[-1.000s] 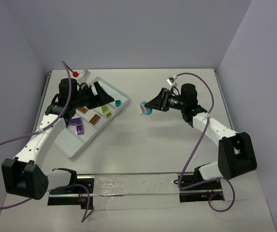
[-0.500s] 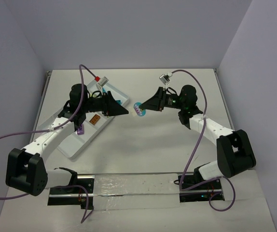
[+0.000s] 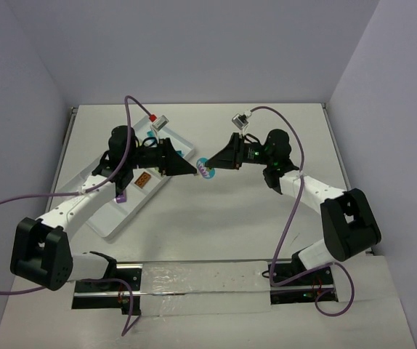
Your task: Sort the legos into containers by color
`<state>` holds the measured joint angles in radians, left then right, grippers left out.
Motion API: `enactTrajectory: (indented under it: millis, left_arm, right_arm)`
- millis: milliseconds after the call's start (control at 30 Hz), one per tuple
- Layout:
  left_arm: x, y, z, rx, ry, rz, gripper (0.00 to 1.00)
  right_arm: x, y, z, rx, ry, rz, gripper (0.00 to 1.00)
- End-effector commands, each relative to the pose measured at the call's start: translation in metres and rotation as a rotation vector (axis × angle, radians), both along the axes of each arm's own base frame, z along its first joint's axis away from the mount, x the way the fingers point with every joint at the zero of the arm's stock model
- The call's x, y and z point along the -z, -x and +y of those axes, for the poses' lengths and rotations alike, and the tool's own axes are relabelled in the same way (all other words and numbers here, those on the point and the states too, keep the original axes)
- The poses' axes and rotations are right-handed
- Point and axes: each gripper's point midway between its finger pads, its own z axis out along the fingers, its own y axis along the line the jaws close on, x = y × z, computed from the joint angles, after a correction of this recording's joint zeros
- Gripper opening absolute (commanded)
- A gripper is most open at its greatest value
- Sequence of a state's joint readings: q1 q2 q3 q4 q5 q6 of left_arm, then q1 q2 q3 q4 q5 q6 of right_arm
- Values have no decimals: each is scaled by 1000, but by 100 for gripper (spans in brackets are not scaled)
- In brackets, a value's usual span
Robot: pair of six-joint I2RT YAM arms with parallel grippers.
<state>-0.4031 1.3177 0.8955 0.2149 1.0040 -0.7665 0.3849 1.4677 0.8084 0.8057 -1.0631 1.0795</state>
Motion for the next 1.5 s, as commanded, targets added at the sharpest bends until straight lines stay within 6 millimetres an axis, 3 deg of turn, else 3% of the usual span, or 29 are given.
enactTrajectory:
  millis: [0, 100, 167, 200, 267, 400, 500, 700, 867, 933, 967, 1067, 1100, 1200, 1467]
  left_arm:
    - [-17, 3, -7, 55, 51, -71, 62]
    - [-17, 5, -8, 60, 52, -74, 50]
    - [-18, 6, -8, 62, 52, -75, 27]
    - [-19, 6, -7, 61, 51, -83, 23]
    - [-14, 6, -6, 57, 30, -70, 4]
    - [-3, 4, 2, 11, -45, -60, 0]
    - [2, 7, 21, -58, -110, -72, 0]
    - [18, 10, 75, -234, -167, -16, 0]
    - [52, -13, 133, -620, -351, 184, 0]
    - [68, -27, 172, -860, -461, 280, 0]
    - [75, -37, 205, -1060, -547, 312, 0]
    - [93, -13, 280, -1492, -762, 527, 0]
    - [95, -5, 318, -1714, -848, 567, 0]
    - [96, 4, 344, -1861, -891, 634, 0]
    - [125, 29, 376, -2045, -976, 752, 0]
  right_arm:
    - [-26, 4, 4, -30, -47, -105, 4]
    - [-26, 3, 5, -28, -48, -102, 4]
    - [-25, 2, 5, -25, -47, -96, 4]
    - [-24, 1, 5, -23, -47, -95, 4]
    - [-22, -2, 4, -11, -46, -84, 4]
    - [-16, -11, 1, 38, -45, -48, 4]
    - [-8, -25, -8, 101, -42, -5, 4]
    - [-1, -42, -12, 138, -40, 31, 4]
    - [0, -54, -8, 145, -36, 46, 4]
    - [2, -57, -7, 149, -21, 53, 4]
    - [1, -60, -7, 157, -10, 46, 4]
    - [7, -62, -6, 163, 29, 44, 4]
    - [6, -59, -7, 155, 31, 40, 4]
    - [10, -60, -7, 158, 69, 39, 4]
    - [26, -70, -7, 181, 153, 93, 4]
